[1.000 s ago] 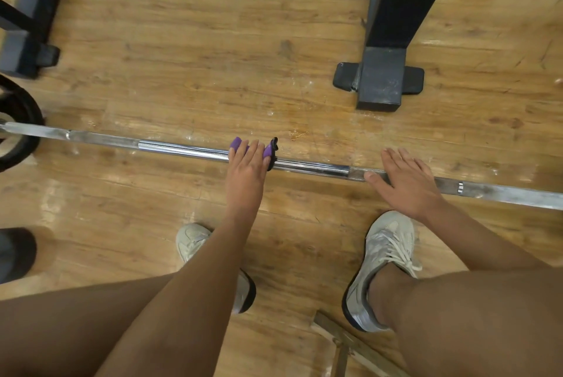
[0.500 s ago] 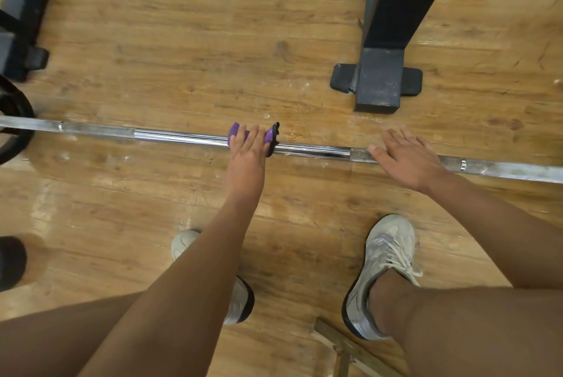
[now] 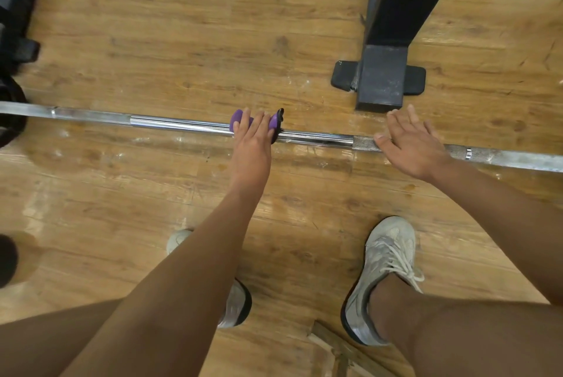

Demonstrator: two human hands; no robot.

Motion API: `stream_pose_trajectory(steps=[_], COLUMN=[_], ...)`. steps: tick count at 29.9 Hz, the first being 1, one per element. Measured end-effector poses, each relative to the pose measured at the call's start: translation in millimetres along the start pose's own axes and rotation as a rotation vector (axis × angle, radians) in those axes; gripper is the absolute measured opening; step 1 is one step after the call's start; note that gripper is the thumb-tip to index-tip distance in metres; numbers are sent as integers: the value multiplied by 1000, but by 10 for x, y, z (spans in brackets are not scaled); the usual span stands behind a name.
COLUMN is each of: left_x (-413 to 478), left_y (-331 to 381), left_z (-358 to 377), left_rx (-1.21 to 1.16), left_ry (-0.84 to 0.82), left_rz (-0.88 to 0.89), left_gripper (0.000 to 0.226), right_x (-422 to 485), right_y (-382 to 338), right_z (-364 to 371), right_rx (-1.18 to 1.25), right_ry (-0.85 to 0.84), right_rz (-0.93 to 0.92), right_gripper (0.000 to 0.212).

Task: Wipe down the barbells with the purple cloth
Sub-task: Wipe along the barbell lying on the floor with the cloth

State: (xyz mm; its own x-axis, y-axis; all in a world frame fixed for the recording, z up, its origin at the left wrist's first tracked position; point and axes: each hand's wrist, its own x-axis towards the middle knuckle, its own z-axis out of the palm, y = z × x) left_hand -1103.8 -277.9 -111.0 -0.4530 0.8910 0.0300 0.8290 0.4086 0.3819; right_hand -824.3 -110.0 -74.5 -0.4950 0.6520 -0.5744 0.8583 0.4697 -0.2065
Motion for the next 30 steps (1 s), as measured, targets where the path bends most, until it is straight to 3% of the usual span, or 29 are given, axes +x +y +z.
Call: stream_pose_trajectory(steps=[4, 17, 30], left_x=[-108, 265, 360], left_y=[75, 14, -405], left_z=[79, 63, -125], left_rx=[-97, -23, -27], left_ry=[25, -21, 107], left_rz=[29, 127, 43], left_gripper=[43, 49, 41], right_x=[49, 222, 340], right_y=[-14, 29, 62], right_z=[-50, -160, -177], right_rx=[-11, -25, -51], right_ry=[19, 24, 36], right_rz=[17, 18, 15], right_gripper=[78, 79, 79])
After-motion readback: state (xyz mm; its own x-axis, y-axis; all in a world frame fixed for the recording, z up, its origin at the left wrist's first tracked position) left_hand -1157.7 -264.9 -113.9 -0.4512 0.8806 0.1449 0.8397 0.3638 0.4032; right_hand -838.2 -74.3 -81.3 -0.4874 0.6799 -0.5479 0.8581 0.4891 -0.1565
